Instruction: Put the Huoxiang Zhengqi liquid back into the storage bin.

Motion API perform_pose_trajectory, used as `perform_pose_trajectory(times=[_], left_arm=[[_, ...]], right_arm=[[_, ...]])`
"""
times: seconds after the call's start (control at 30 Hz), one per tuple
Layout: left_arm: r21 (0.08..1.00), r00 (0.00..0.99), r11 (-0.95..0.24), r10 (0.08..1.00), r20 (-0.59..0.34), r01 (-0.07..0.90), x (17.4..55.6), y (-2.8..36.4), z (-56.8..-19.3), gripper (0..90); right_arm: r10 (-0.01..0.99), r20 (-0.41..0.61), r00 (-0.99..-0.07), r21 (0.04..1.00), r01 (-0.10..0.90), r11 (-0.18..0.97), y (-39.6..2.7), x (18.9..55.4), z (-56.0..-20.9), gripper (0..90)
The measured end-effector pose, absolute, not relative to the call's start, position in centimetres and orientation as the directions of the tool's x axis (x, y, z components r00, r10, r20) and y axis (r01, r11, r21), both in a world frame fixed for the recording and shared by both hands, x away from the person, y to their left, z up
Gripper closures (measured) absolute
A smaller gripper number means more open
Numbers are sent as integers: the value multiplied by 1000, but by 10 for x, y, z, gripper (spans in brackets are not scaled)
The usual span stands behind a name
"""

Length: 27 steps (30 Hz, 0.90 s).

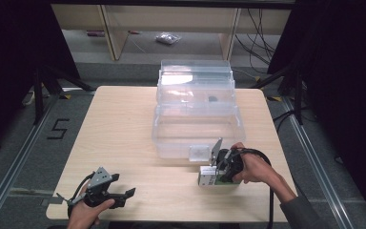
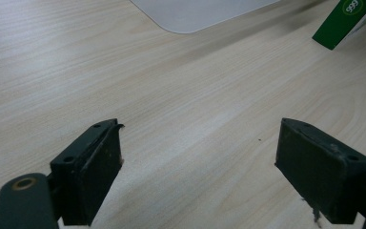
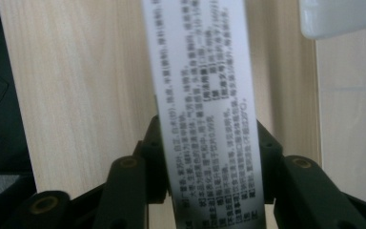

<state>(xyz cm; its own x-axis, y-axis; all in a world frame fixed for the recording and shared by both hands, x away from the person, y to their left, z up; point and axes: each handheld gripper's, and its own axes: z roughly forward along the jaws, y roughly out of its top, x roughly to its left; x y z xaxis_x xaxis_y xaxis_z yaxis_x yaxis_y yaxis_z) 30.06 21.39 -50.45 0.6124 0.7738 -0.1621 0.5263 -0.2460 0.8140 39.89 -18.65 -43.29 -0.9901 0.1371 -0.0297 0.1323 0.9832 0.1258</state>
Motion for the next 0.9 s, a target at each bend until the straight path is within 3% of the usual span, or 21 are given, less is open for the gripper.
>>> perform_pose_trajectory(times=[0.07, 0.27, 0.43, 0.47, 0.6, 0.9], left_arm=[[816, 614, -244, 772, -164, 524, 301, 214, -505, 150], [814, 612, -244, 774, -164, 527, 301, 214, -505, 150], [810, 616, -255, 772, -159, 529, 301, 214, -505, 150], [810, 616, -255, 772, -159, 528, 301, 214, -505, 150], [811, 615, -254, 773, -158, 527, 301, 214, -504, 150], [812, 619, -258, 770, -154, 524, 301, 215, -504, 150]], right_arm=[[89, -28, -996, 137, 84, 987, -184, 400, -432, 645], [166, -4, -986, 119, 164, 979, -187, 395, -426, 649], [135, -19, -991, 144, 131, 981, -189, 396, -416, 650], [175, -23, -984, 133, 171, 976, -189, 394, -413, 650], [120, -23, -992, 145, 116, 983, -188, 395, -404, 650], [106, -41, -994, 148, 99, 984, -183, 395, -389, 650]])
